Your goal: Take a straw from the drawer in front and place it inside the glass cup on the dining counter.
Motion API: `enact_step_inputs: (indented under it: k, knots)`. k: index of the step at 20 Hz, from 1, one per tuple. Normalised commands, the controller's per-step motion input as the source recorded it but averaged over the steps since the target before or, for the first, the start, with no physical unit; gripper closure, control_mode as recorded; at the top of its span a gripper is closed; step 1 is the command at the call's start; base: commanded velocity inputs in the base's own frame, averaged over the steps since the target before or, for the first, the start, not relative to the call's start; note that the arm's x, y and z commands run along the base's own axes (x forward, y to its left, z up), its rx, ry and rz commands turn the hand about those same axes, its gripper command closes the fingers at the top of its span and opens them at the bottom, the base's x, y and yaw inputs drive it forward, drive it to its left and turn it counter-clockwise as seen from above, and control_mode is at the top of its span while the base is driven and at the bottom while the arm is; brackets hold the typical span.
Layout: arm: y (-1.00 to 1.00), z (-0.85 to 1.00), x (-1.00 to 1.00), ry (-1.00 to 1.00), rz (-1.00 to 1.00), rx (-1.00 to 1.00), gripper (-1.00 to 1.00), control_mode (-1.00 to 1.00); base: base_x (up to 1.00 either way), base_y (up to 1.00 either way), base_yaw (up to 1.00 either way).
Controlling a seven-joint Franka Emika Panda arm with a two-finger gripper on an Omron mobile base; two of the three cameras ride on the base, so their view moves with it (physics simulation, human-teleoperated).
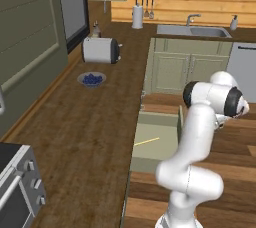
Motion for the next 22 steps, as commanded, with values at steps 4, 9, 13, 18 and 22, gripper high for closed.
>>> enact_step_inputs:
  k: [4, 9, 13, 18, 22]
  knots:
    - [1.00, 0.92, -0.10, 0.00, 0.00, -0.31, -1.00, -1.00, 0.00, 0.00, 0.00]
    - [0.90, 0.29, 0.02, 0.15, 0.00, -0.21, -1.00, -1.00, 0.00, 0.00, 0.00]
    - [0.57, -0.05, 0.26, 0.28, 0.00, -0.11, -1.00, -1.00, 0.00, 0.00, 0.00]
    - [0.31, -0.26, 0.35, 0.24, 0.00, -0.13, -1.00, -1.00, 0.00, 0.00, 0.00]
    - [0.01, -0.50, 0.23, 0.15, 0.00, -0.10, -1.00, -1.00, 0.00, 0.00, 0.00]
